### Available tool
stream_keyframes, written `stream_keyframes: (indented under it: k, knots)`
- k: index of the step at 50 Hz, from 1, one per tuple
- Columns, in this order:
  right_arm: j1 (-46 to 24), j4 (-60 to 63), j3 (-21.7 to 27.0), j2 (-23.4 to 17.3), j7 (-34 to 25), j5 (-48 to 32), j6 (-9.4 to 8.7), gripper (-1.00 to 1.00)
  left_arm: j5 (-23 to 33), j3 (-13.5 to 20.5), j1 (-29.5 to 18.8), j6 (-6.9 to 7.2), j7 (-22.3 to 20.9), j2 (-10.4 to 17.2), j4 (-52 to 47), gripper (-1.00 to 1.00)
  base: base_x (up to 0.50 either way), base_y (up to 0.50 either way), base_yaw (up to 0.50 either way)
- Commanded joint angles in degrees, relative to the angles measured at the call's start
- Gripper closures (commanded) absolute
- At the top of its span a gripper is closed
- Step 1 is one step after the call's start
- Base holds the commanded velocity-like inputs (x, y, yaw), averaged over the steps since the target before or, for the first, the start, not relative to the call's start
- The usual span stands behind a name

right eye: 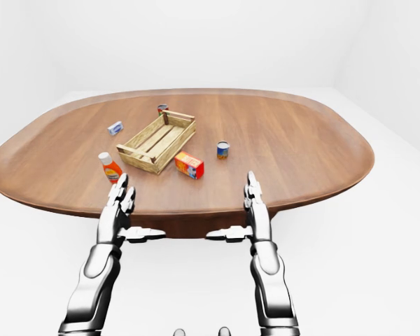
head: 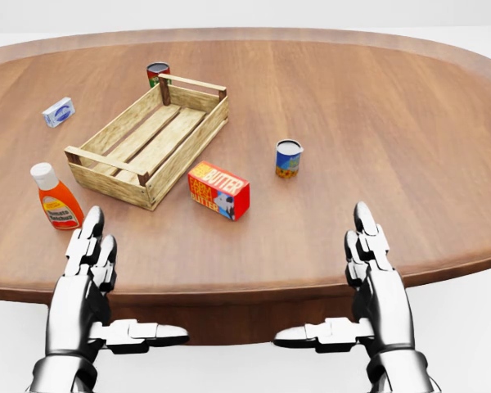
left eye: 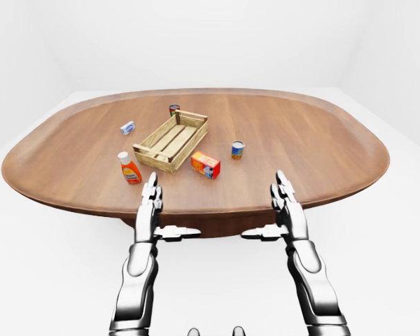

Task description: Pick up the butter and put it in the tray.

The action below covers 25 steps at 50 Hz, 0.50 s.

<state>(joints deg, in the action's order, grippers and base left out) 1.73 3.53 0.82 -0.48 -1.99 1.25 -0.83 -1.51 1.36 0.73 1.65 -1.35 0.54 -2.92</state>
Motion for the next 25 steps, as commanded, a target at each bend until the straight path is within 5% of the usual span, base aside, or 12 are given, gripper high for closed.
stream_keyframes:
  k: [1,25]
  knots:
    - [5.82,12.74,1.25,-0.58,-4.1,2.05,-3.56,-1.0,-3.31,2.43,3.11,3.35,-3.04,0.87,-10.12,-1.0,0.0,0.0,0.0]
    - [15.45,35.42,-1.54,0.04,-4.8,-4.27,-4.17,-1.0,-6.45,5.2,11.6,3.35,-10.13,0.02,-34.51,-1.0,0.0,0.0,0.0]
